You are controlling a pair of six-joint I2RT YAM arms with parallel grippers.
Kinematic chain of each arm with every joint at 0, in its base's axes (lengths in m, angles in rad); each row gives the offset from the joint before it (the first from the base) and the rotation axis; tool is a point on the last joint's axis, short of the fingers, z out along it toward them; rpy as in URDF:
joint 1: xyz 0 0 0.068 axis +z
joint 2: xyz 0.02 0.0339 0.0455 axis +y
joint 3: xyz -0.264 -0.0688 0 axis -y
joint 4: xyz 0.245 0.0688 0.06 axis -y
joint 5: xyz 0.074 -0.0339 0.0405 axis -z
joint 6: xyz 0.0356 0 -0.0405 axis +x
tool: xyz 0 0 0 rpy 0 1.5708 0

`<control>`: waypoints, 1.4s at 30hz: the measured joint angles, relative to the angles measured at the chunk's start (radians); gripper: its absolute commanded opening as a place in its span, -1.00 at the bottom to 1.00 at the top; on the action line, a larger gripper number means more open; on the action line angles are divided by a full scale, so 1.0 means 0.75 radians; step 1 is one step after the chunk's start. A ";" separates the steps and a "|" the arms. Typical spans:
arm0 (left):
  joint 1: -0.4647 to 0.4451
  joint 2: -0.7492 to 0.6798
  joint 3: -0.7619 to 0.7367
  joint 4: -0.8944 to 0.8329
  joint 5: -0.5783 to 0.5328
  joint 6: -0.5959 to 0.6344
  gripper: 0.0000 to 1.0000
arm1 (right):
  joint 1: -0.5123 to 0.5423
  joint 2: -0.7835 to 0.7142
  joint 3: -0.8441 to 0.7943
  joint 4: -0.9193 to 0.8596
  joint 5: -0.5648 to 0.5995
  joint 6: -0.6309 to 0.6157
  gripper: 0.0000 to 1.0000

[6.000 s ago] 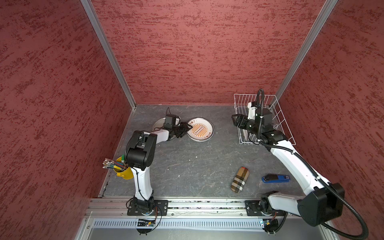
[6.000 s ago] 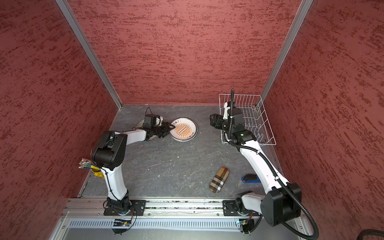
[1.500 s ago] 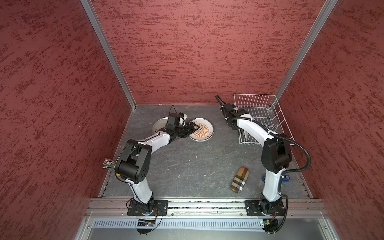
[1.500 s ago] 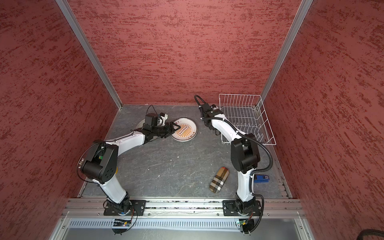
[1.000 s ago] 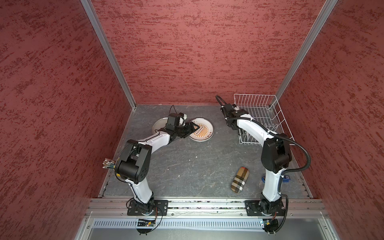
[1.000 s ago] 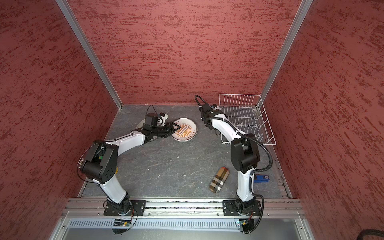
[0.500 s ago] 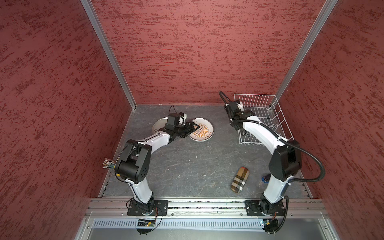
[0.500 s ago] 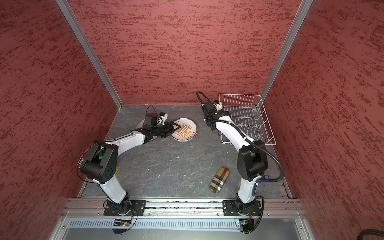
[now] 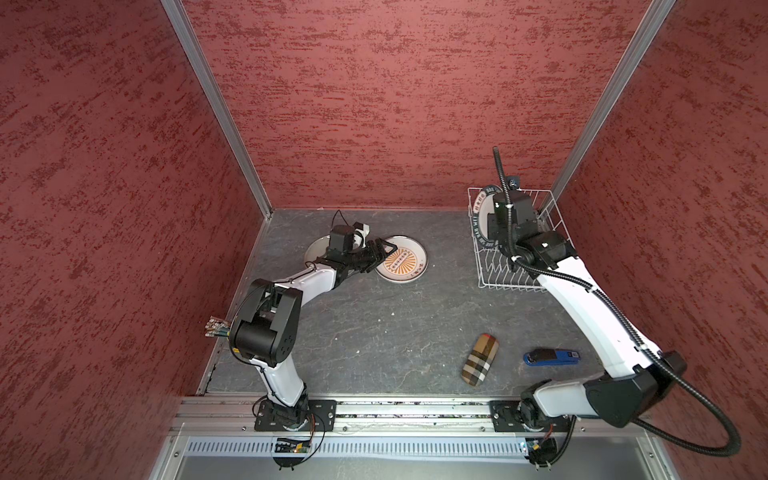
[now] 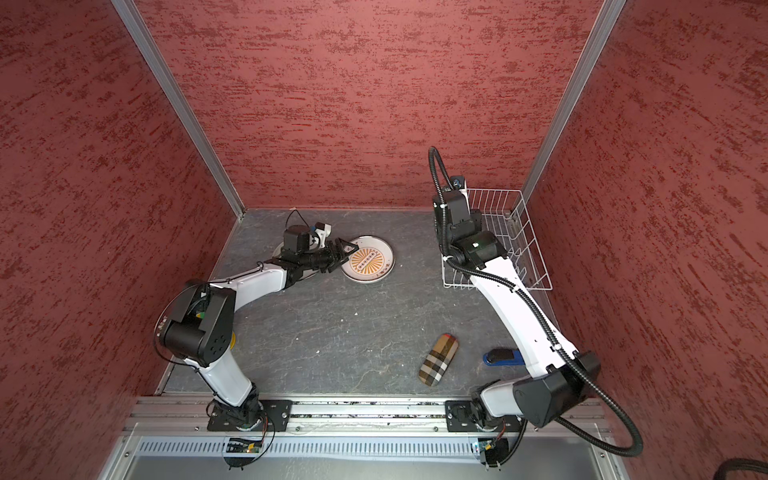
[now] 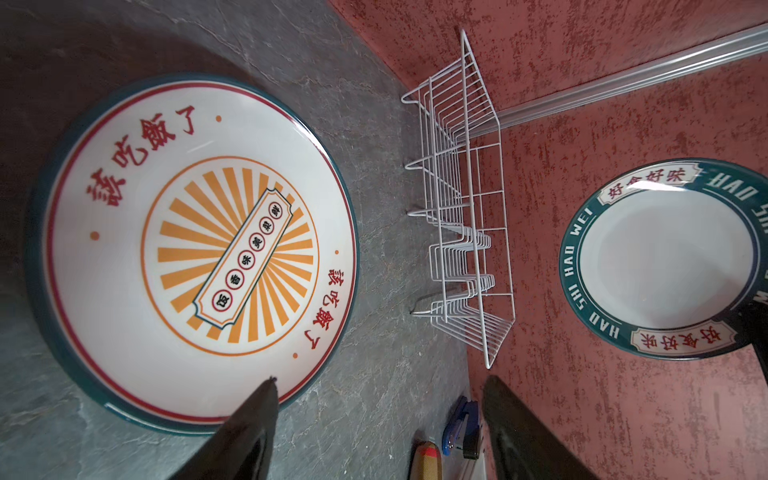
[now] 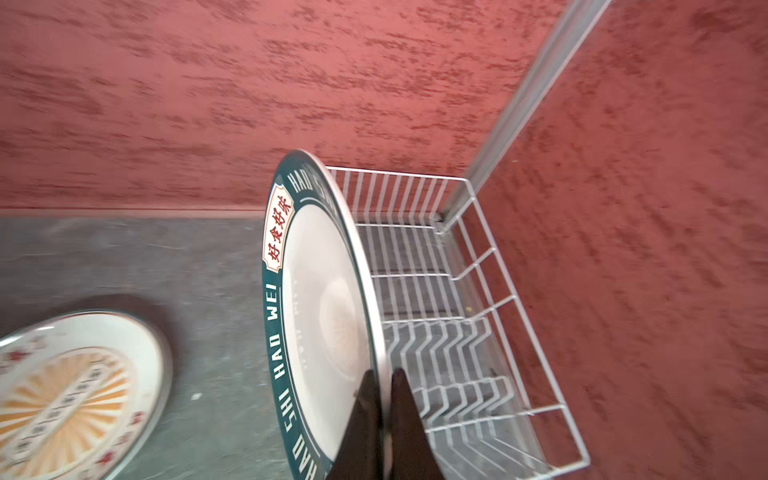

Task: Unload the plates from the dish rack
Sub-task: 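Carry the green-rimmed plate toward the left gripper and grasp its rim with it, then lower the plate onto the stack with the left gripper while the right pulls back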

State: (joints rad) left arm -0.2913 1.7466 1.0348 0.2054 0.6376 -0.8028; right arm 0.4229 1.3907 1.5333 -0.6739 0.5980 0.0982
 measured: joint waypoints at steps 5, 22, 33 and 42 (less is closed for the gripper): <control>0.003 0.000 -0.004 0.040 0.022 -0.032 0.54 | 0.000 0.058 -0.101 0.127 -0.297 0.138 -1.00; 0.021 0.000 -0.017 0.125 0.093 -0.100 0.02 | -0.001 0.223 -0.275 0.457 -0.955 0.465 -1.00; 0.043 0.004 -0.055 0.230 0.131 -0.162 -0.85 | -0.056 0.274 -0.352 0.593 -1.232 0.613 -1.00; 0.082 0.004 -0.117 0.276 0.138 -0.175 -1.00 | -0.115 0.310 -0.370 0.638 -1.329 0.662 0.71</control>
State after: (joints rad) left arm -0.2295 1.7496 0.9470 0.4126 0.7414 -0.9344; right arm 0.3363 1.6230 1.2556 -0.1955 -0.3988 0.5949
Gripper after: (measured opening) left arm 0.064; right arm 0.804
